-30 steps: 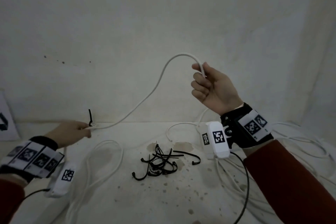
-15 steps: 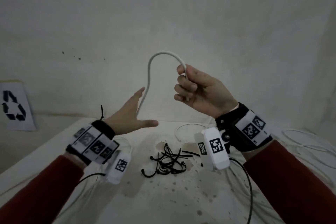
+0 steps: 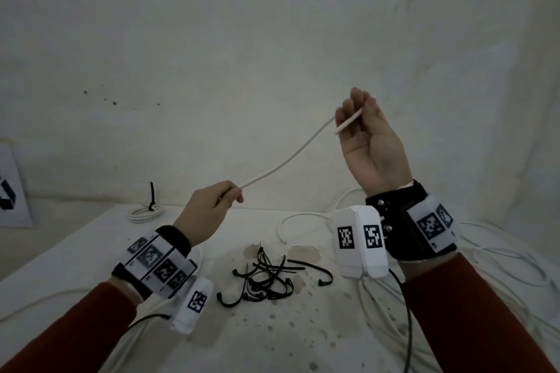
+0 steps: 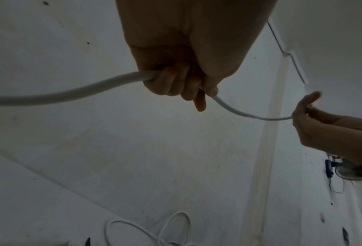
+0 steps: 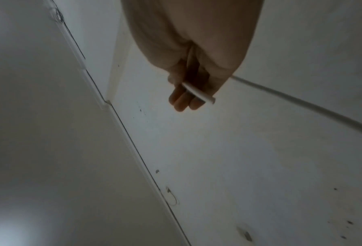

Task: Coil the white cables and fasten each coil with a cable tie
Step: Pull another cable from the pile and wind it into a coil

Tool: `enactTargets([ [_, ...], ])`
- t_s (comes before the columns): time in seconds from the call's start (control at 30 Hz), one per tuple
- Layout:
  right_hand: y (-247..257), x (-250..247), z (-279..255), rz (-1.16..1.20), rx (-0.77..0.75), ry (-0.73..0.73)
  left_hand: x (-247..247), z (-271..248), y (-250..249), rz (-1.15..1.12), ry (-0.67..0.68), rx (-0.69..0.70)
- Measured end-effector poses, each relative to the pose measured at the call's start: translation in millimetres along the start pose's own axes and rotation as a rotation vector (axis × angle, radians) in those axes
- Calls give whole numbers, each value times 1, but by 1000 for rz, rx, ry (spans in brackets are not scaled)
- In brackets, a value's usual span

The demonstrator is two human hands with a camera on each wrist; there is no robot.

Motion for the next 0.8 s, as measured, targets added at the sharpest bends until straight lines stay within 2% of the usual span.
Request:
enactTargets([
  [0.1,0,-22,-1,-90,-93,-94,-12,-4,-17,93,-47,103],
  [0.17,-3,-23,-4,-246,-165,-73,-14,-7,-40,217,-51,258],
  [0.23,-8,-14,-9,-490,-253,-1,-8,-12,-59,296,-1,377],
  [0.33,-27,5,-17,-873,-320,197,-4,-21,-83,348,42,539],
  [0.4,-47,13,-25,-1160,-320,386,-5,-29,-98,377,49,633],
  [0.47,-70,14,-36,-1437,-265,590,-9,-32,-106,380,54,671],
  [0.53,-85,10,-47,-1602,-177,738,-19,-31,-108,391,42,673],
  [0.67,-97,5,-60,-1634,25,807,-42,-24,-112,436,0,682],
  [0.8,-94,14,-63,-1593,13,774,-57,-17,-119,472,-40,693],
])
Point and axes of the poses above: each hand's wrist, its own z-axis towards the middle knuckle, its own x-axis out of the palm, y = z × x, the point moved 10 cm from there along z, towards the middle knuckle, and after that the axes turned 2 degrees about -y, right-handed, at the moved point
